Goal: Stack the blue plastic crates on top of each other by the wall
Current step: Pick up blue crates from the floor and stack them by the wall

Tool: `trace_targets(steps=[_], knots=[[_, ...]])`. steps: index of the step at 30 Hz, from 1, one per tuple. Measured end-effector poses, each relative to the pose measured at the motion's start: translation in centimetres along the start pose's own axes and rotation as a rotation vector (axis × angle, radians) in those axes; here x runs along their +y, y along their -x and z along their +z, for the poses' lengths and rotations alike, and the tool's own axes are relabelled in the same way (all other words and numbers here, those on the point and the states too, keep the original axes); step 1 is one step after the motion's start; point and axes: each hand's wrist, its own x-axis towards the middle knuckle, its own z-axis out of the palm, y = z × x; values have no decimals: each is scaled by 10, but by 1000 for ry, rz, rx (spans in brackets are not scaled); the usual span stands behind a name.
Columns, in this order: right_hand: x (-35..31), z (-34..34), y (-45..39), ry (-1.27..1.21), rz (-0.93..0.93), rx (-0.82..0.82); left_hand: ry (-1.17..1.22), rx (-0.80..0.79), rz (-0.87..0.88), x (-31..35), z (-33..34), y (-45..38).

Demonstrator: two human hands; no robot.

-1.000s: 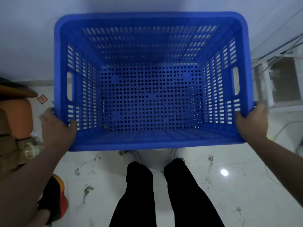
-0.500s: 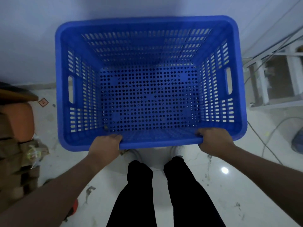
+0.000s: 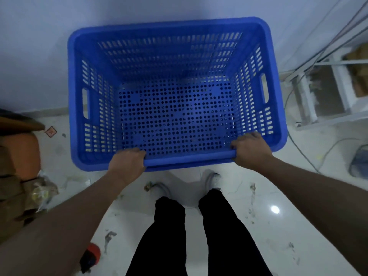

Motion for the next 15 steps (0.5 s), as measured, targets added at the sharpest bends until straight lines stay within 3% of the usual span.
trace_targets(steps=[5,9,15], knots=[[-18,-10,21,-102,242,-73,-119,-164,-73,9,-16,11],[-35,-33,68,-287,268,-24,68,-227,-19,17,-39,46],[-36,-53,135,-415,278,127,377,-48,-88,23,-64,115]])
